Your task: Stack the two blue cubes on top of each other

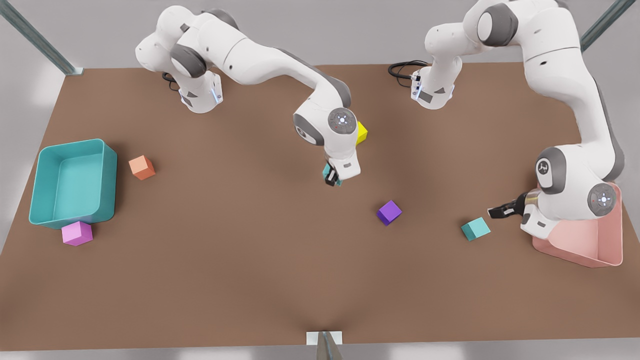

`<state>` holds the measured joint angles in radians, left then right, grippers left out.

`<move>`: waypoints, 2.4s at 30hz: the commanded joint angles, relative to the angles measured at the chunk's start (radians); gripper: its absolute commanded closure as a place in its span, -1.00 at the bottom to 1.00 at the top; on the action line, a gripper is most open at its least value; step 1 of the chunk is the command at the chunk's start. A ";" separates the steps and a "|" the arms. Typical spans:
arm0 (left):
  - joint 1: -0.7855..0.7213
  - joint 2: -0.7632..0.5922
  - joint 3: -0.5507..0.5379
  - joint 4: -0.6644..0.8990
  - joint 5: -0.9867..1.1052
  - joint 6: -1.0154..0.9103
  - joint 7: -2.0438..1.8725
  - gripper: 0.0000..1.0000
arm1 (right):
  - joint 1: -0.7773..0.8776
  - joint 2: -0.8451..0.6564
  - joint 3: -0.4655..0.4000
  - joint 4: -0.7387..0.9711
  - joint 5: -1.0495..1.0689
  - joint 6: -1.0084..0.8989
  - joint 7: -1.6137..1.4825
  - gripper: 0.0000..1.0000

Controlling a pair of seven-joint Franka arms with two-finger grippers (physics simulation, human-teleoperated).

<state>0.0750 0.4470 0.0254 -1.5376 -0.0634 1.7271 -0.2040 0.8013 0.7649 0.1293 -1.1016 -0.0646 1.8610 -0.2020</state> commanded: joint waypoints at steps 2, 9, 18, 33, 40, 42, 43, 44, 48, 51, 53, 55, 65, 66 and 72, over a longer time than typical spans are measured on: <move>-0.004 0.033 -0.001 -0.024 0.005 0.206 -0.193 -1.00 | 0.001 0.011 -0.022 0.002 -0.027 0.095 0.199 0.57; -0.009 0.099 -0.001 -0.015 0.010 0.276 -0.184 -1.00 | -0.034 0.051 -0.140 0.020 -0.020 0.150 0.250 0.57; 0.008 0.171 -0.001 -0.032 0.011 0.354 -0.175 -1.00 | 0.119 0.209 -0.152 0.034 -0.023 0.386 0.332 0.57; 0.014 0.114 -0.015 -0.282 0.074 0.600 -0.063 -1.00 | 0.026 0.229 -0.151 -0.030 -0.014 0.303 0.323 0.57; 0.009 0.160 -0.015 -0.279 0.073 0.644 -0.063 -1.00 | 0.024 0.232 -0.151 -0.029 -0.015 0.326 0.320 0.09; 0.012 0.170 -0.019 -0.280 0.070 0.647 -0.063 -1.00 | 0.024 0.232 -0.151 -0.029 -0.015 0.328 0.316 -0.28; 0.011 0.176 -0.021 -0.280 0.065 0.651 -0.064 -1.00 | 0.024 0.232 -0.151 -0.029 -0.015 0.328 0.314 -0.59; 0.011 0.185 -0.021 -0.280 0.065 0.651 -0.064 -1.00 | 0.026 0.232 -0.151 -0.029 -0.015 0.329 0.312 -0.86; 0.012 0.208 -0.022 -0.280 0.062 0.658 -0.064 -1.00 | 0.026 0.232 -0.151 -0.029 -0.017 0.331 0.312 -1.00; 0.012 0.210 -0.022 -0.279 0.062 0.654 -0.066 -0.34 | 0.027 0.223 -0.151 -0.029 -0.015 0.336 0.314 -1.00; 0.006 0.200 -0.022 -0.272 0.062 0.640 -0.074 -0.30 | 0.026 0.162 -0.151 -0.032 -0.014 0.316 0.311 -1.00; 0.014 0.174 -0.042 -0.262 0.060 0.585 -0.080 -0.29 | 0.026 0.120 -0.151 -0.032 -0.015 0.264 0.309 -1.00; -0.282 0.085 -0.211 -0.009 0.073 0.266 -0.744 -0.28 | -0.632 -0.407 -0.154 -0.032 0.034 -0.457 0.297 -1.00; -0.317 0.088 -0.211 -0.001 0.073 0.267 -0.805 -0.28 | -0.663 -0.421 -0.154 -0.032 0.031 -0.493 0.285 -1.00; -0.471 0.102 -0.214 0.007 0.062 0.322 -1.109 -0.28 | -0.772 -0.927 -0.151 -0.810 -0.004 -0.098 0.285 -1.00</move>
<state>-0.3851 0.5521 -0.1887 -1.5334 0.0075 2.0510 -0.7115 0.0243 -0.1196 -0.0220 -1.8453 -0.0544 1.6570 0.0801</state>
